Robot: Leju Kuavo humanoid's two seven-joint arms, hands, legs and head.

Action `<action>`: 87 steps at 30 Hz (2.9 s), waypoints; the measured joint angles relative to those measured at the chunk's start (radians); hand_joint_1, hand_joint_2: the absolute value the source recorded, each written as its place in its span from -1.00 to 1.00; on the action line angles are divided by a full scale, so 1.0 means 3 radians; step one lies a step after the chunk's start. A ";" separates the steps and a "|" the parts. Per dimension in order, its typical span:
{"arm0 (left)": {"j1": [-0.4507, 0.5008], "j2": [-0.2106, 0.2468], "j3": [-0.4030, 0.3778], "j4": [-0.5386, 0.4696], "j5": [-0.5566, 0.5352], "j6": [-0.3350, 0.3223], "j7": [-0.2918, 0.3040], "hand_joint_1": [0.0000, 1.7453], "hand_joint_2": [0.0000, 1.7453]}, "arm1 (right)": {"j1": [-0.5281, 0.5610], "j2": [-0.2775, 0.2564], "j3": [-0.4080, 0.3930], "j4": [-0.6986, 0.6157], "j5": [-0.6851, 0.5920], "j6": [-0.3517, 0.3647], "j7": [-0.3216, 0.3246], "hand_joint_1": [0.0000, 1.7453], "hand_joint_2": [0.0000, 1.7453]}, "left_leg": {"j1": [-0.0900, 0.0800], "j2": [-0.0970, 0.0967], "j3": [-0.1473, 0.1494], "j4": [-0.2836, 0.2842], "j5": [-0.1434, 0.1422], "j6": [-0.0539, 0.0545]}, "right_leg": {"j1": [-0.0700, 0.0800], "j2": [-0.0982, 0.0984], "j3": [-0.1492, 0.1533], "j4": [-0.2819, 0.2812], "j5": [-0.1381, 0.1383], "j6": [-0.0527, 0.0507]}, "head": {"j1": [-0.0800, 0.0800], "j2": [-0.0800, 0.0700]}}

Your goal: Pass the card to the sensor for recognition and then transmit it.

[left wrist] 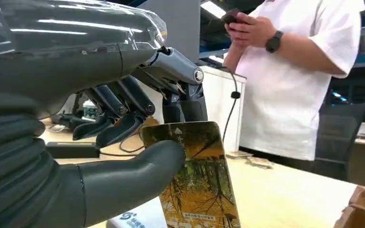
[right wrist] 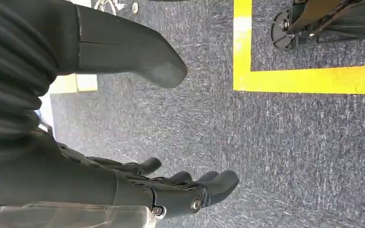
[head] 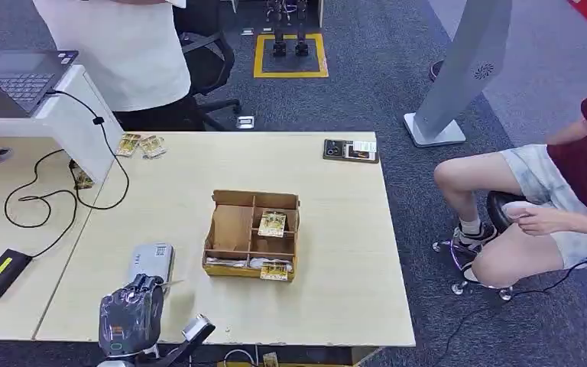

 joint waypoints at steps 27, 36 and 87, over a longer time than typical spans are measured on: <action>-0.0771 0.0196 -0.0378 0.0766 -0.0050 -0.0028 0.0546 1.00 1.00 | -0.0028 0.0008 -0.0378 -0.0113 0.1207 -0.0118 0.0231 -1.00 1.00 | 0.0000 0.0001 0.0002 0.0000 0.0005 0.0000 | 0.0000 0.0002 0.0002 0.0002 0.0004 -0.0003 | -0.0003 0.0000; -0.0887 0.0230 -0.0462 0.1163 -0.0135 -0.0024 0.0675 1.00 1.00 | -0.0028 0.0008 -0.0577 -0.0137 0.1261 -0.0116 0.0275 -1.00 1.00 | 0.0000 -0.0001 0.0001 0.0000 0.0005 0.0000 | 0.0000 0.0000 0.0002 0.0001 0.0003 -0.0003 | 0.0006 0.0000; -0.0801 0.0169 -0.0130 0.0820 0.0105 0.0005 0.0098 1.00 1.00 | -0.0020 -0.0216 -0.0556 -0.0062 0.1166 0.0043 0.0314 -1.00 1.00 | 0.0000 -0.0001 0.0002 0.0000 0.0006 -0.0001 | 0.0000 0.0000 0.0004 0.0001 0.0004 -0.0003 | 0.0005 0.0000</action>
